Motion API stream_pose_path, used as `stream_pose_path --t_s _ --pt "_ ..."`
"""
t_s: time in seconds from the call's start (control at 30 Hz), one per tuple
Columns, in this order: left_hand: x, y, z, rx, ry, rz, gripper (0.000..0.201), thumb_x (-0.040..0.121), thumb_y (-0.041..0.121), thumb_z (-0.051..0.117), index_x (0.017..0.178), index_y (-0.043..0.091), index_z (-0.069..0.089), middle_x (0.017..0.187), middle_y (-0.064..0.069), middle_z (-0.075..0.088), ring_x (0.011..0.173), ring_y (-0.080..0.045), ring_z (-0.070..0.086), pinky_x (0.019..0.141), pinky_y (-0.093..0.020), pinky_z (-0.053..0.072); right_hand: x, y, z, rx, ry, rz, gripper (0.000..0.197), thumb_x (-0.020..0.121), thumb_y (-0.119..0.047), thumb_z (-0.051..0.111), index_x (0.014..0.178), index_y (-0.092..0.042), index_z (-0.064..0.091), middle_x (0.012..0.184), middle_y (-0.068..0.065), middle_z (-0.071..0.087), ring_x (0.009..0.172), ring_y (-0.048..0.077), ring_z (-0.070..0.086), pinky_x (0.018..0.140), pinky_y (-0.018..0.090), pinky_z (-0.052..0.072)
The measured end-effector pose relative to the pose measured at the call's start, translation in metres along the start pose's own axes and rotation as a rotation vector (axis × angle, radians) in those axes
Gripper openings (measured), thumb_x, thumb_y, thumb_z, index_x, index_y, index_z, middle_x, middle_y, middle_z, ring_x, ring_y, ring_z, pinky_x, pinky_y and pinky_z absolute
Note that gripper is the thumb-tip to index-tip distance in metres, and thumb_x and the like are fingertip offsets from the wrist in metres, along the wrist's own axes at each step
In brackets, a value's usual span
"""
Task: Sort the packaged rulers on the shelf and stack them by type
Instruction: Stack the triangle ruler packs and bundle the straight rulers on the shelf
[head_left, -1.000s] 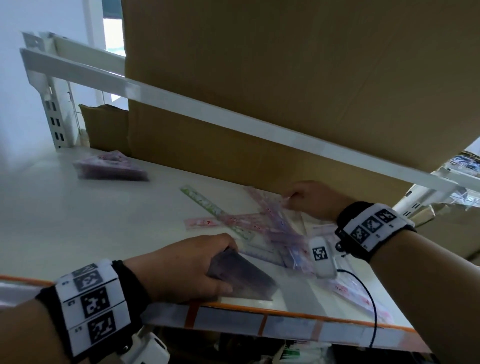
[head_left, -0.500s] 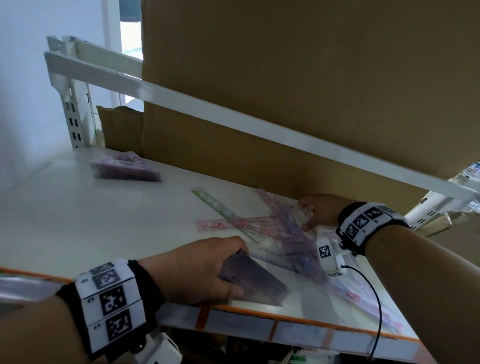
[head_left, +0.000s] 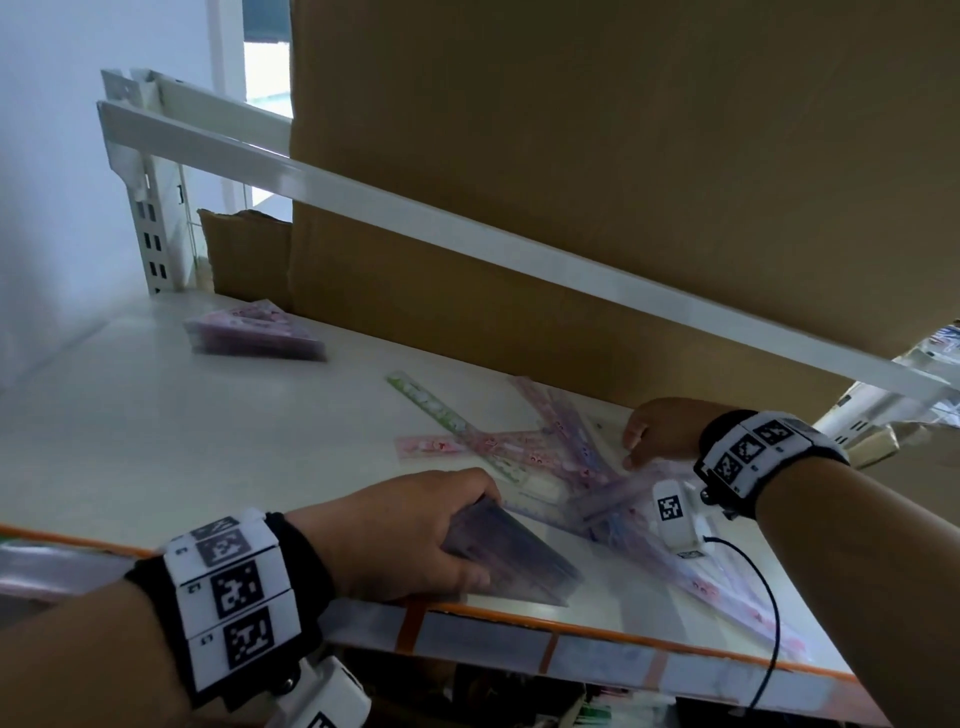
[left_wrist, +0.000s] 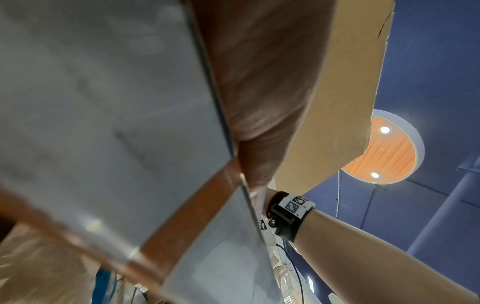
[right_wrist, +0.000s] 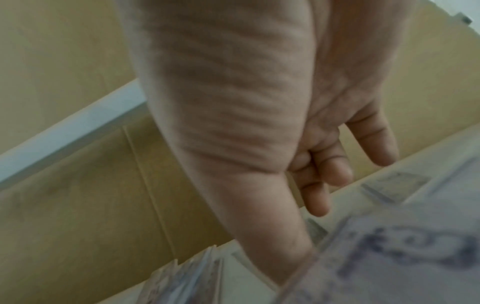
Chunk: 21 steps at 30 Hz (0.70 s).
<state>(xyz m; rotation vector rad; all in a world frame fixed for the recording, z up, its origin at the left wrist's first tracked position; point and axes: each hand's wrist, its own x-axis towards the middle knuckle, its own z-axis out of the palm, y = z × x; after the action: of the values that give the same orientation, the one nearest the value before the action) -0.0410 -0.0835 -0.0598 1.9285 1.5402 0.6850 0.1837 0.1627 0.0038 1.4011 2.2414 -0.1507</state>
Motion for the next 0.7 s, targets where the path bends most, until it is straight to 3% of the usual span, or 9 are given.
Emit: stream_pose_path --t_s 0.1,0.23,0.37,0.57,0.7 --pt "0.001 -0.001 0.001 -0.012 0.001 -0.006 0.049 0.068 0.060 0.067 0.110 0.050 0.044 0.098 0.024 0.060 0.088 0.008 0.056 0.074 -0.018 0.049 -0.007 0.006 0.003 -0.068 0.005 0.044 0.031 0.089 -0.032 0.068 0.117 -0.018 0.069 0.120 0.001 0.066 0.106 0.016 0.061 0.087 0.024 0.047" --pt "0.001 -0.002 0.001 -0.024 -0.002 -0.007 0.046 0.070 0.055 0.070 0.108 0.048 0.045 0.095 0.025 0.061 0.086 0.009 0.057 0.068 -0.012 0.045 -0.014 0.020 0.010 -0.084 -0.050 0.047 0.030 0.087 -0.028 0.069 0.115 -0.017 0.068 0.120 0.000 0.066 0.105 0.017 0.060 0.089 0.026 0.046" --pt "0.001 0.000 0.000 -0.036 -0.005 0.001 0.045 0.072 0.051 0.072 0.109 0.044 0.047 0.094 0.023 0.062 0.086 0.009 0.056 0.066 -0.008 0.044 -0.010 0.029 0.012 0.107 0.007 0.071 0.069 0.076 -0.046 0.080 0.134 -0.023 0.051 0.129 -0.003 0.058 0.112 0.016 0.054 0.097 0.029 0.044" --pt "0.000 0.003 -0.001 -0.004 -0.004 0.000 0.046 0.072 0.052 0.071 0.110 0.045 0.045 0.098 0.020 0.061 0.089 0.010 0.054 0.069 -0.013 0.047 0.005 0.022 0.010 0.162 -0.014 0.088 0.082 0.070 -0.046 0.085 0.140 -0.032 0.044 0.114 -0.009 0.052 0.105 0.016 0.052 0.088 0.029 0.046" --pt "0.001 0.003 -0.001 -0.004 0.005 0.006 0.047 0.069 0.055 0.069 0.108 0.046 0.043 0.097 0.020 0.061 0.089 0.008 0.055 0.070 -0.016 0.047 0.009 0.021 0.009 0.187 -0.001 0.089 0.077 0.071 -0.045 0.085 0.137 -0.034 0.047 0.119 -0.006 0.059 0.101 0.014 0.057 0.083 0.027 0.046"
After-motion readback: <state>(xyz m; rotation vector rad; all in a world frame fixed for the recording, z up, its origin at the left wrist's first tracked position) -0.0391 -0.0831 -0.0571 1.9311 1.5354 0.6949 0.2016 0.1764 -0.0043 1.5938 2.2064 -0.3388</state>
